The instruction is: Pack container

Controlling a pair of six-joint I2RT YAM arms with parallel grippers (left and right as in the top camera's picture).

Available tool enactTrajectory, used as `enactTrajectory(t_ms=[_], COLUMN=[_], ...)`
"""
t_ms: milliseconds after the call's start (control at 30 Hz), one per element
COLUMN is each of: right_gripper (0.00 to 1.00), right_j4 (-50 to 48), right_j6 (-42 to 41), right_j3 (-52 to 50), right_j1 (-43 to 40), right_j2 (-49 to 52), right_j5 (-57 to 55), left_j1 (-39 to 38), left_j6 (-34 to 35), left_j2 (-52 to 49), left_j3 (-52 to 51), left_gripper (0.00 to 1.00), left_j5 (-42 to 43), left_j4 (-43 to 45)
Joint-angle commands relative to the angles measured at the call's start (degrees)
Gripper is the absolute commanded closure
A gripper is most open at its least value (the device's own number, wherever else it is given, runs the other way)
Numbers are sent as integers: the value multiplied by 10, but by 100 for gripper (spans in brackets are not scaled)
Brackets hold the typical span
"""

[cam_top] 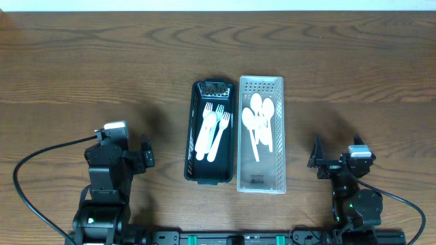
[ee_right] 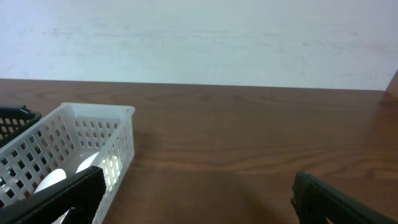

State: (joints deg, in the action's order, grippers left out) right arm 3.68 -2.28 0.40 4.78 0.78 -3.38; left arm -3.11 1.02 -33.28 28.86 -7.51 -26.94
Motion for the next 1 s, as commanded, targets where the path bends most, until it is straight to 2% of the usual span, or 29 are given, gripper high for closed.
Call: enactTrajectory(t_ms=[0,500,833,967], right_gripper=[1,1,1,1], right_j4=[3,3,3,3], right_j6=[9,9,9,9], right_j3=[-1,-1,-1,-1], right_j1=[-5,-5,-5,-5], right_j2=[-5,-5,-5,-5], right_j5=[5,5,5,5], left_j1=[-1,0,0,0], left_j6=[-10,-14,-12,-12], left_j2=[0,12,212,266], left_j3=[2,2,-2,-44], left_gripper=[2,2,2,2], left_j5=[-3,-7,15,14], left_j4=[0,-5,-125,-91])
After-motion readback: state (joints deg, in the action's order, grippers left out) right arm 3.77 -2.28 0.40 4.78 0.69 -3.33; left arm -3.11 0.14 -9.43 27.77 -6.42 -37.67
